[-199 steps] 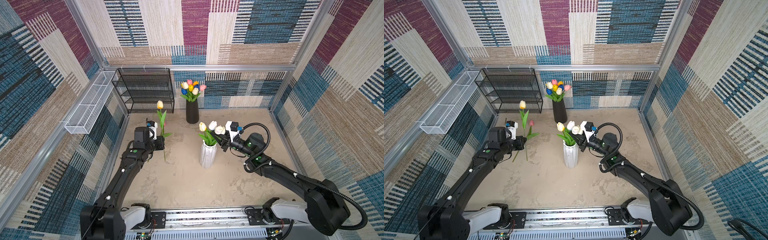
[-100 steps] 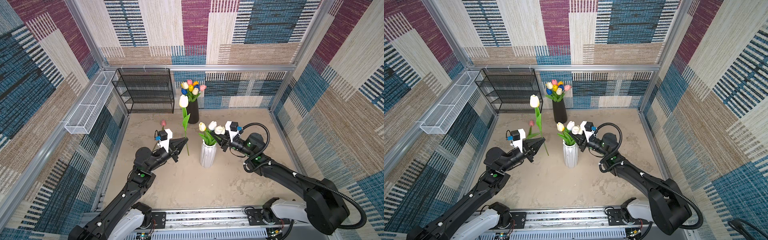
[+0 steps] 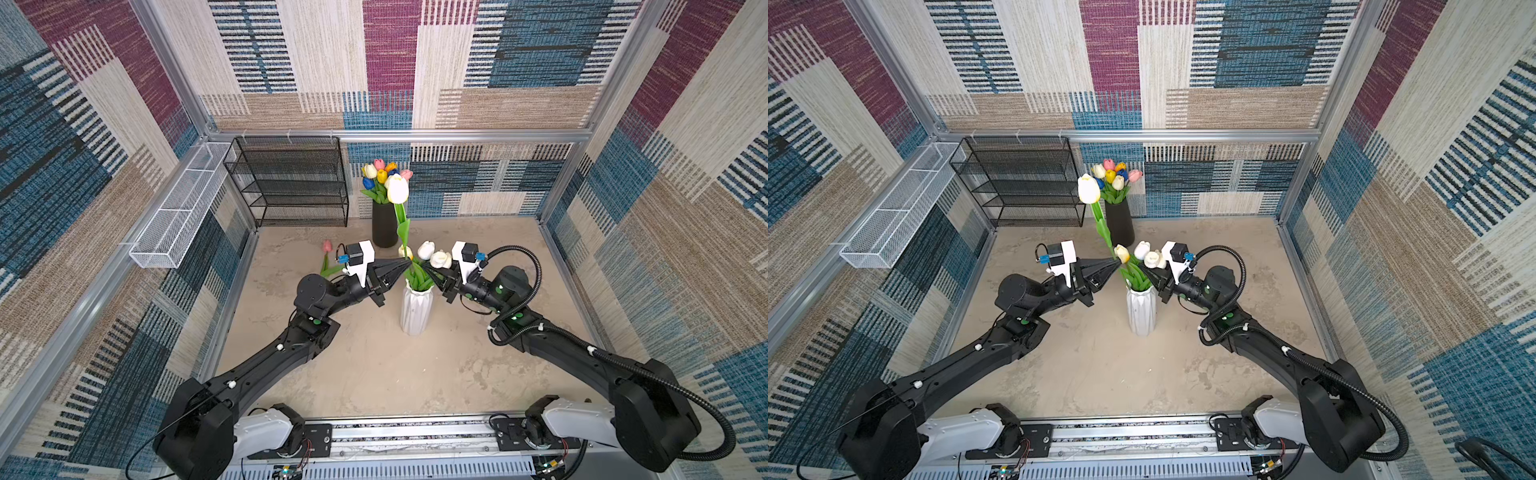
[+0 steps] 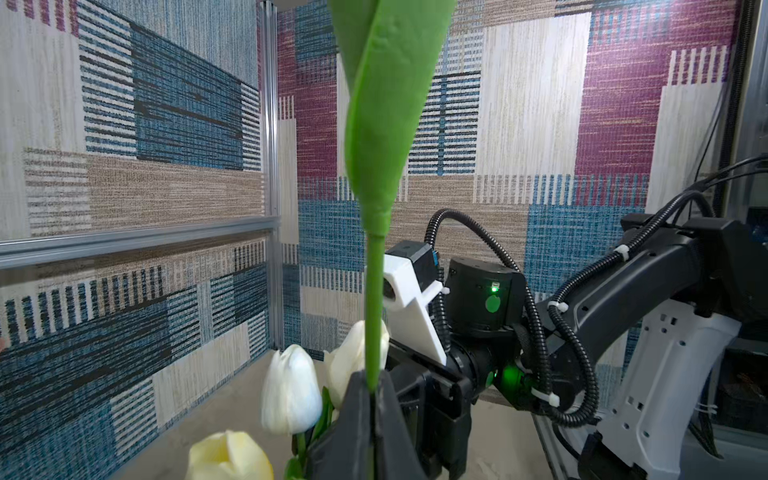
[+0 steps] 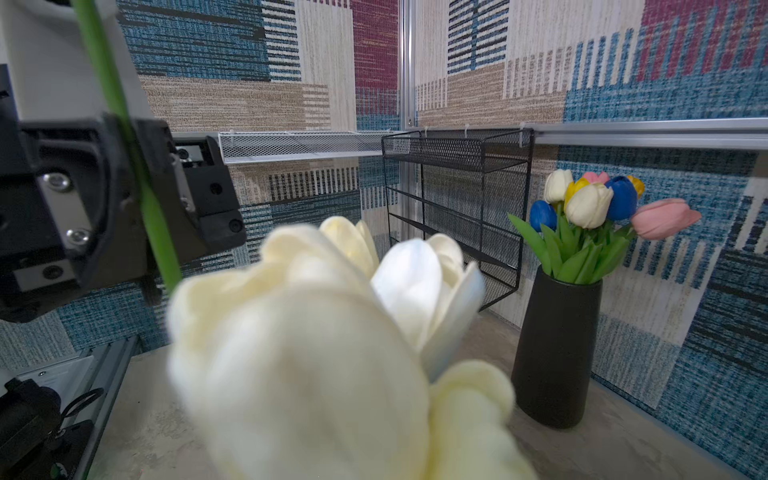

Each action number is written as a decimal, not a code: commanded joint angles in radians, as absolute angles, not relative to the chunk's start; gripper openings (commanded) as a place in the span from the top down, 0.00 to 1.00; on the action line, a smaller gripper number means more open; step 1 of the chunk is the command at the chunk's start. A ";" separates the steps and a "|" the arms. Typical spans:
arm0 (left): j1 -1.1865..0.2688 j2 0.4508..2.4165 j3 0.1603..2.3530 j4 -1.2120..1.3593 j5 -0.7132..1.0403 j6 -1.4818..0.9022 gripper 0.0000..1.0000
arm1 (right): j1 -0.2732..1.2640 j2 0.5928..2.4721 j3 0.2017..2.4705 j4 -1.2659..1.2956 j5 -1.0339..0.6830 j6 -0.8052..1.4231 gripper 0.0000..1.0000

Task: Arrange the flowers into the vase
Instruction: 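Lift the yellow-tipped tulip with the left gripper and carry it over the vase, then lower the yellow-tipped tulip into the white vase and open the left gripper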

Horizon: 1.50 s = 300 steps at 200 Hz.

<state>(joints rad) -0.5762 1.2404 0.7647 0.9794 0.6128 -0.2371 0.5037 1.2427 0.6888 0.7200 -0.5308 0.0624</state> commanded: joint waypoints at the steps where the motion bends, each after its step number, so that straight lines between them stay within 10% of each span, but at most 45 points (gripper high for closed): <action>1: -0.577 1.271 0.778 1.043 0.588 -0.185 1.00 | 0.503 1.232 0.688 0.761 -0.521 0.068 0.80; 246: -0.597 1.408 0.653 1.074 0.546 -0.152 1.00 | 0.503 1.241 0.684 0.767 -0.517 0.054 0.78; 300: -0.598 1.303 0.650 0.841 0.552 -0.079 0.52 | 0.503 1.241 0.682 0.769 -0.514 0.051 0.77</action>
<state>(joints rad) -0.5976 1.3632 0.6323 0.9867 0.5339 -0.1539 0.5037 1.2415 0.6861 0.7280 -0.5232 0.0536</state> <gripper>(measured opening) 0.455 0.225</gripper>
